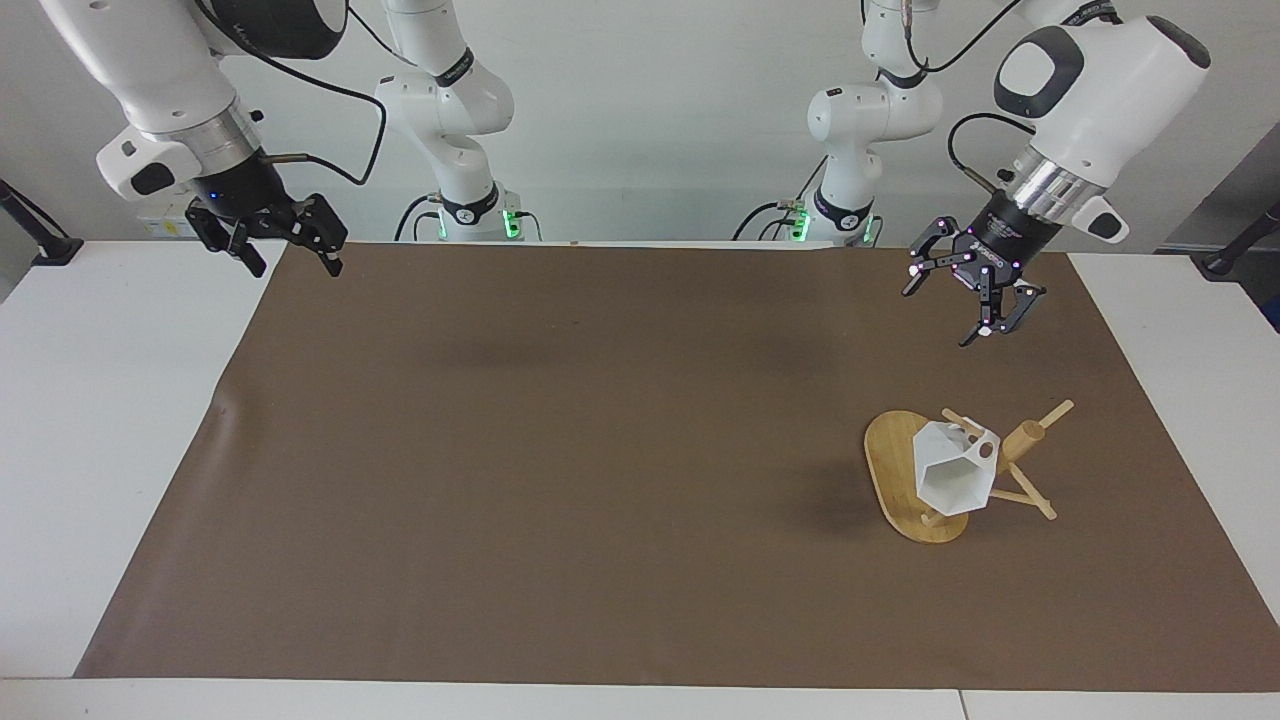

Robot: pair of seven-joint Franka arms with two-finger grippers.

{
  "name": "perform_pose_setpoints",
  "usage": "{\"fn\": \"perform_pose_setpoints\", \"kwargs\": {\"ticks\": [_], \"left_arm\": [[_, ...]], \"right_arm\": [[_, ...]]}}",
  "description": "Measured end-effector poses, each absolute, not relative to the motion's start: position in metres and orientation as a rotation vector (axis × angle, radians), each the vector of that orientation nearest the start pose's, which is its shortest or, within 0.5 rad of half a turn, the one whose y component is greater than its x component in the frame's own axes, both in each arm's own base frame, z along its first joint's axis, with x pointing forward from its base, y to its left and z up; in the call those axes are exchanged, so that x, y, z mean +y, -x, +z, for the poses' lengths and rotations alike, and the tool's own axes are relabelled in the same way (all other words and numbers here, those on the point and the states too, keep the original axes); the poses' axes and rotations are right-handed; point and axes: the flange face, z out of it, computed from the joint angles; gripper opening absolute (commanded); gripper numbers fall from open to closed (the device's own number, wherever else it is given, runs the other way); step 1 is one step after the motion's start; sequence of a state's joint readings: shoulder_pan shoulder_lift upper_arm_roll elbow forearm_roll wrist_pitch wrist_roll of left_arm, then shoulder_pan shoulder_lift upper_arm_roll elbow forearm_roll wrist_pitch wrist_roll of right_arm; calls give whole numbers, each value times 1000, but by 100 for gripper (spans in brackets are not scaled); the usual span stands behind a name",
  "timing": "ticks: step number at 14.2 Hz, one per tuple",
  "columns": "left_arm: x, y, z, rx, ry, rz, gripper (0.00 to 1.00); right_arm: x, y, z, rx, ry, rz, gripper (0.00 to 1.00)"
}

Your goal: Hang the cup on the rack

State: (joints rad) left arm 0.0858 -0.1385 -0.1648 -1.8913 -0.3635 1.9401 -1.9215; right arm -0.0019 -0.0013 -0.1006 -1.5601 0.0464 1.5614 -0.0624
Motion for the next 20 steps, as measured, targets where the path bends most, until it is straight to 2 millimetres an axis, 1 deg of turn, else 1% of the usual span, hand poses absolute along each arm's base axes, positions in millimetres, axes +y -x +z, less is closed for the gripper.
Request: {"fn": "perform_pose_setpoints", "kwargs": {"ticks": [3, 5, 11, 14, 16, 20], "left_arm": [[-73, -533, 595, 2106, -1857, -192, 100], [-73, -536, 600, 1978, -1981, -150, 100], [-68, -538, 598, 1610, -2360, -30, 100], [-68, -537, 597, 1357, -2581, 54, 100], [-72, -537, 597, 1208, -2684, 93, 100], [-72, -537, 608, 831, -2884, 157, 100]], "right_arm": [[-52, -551, 630, 61, 3095, -10, 100], [-52, -551, 630, 61, 3095, -10, 100], [-52, -551, 630, 61, 3095, -10, 100], [-52, -551, 630, 61, 3095, -10, 100], [-52, -551, 630, 61, 3095, -10, 100], [-52, -551, 630, 61, 3095, -10, 100]]}}
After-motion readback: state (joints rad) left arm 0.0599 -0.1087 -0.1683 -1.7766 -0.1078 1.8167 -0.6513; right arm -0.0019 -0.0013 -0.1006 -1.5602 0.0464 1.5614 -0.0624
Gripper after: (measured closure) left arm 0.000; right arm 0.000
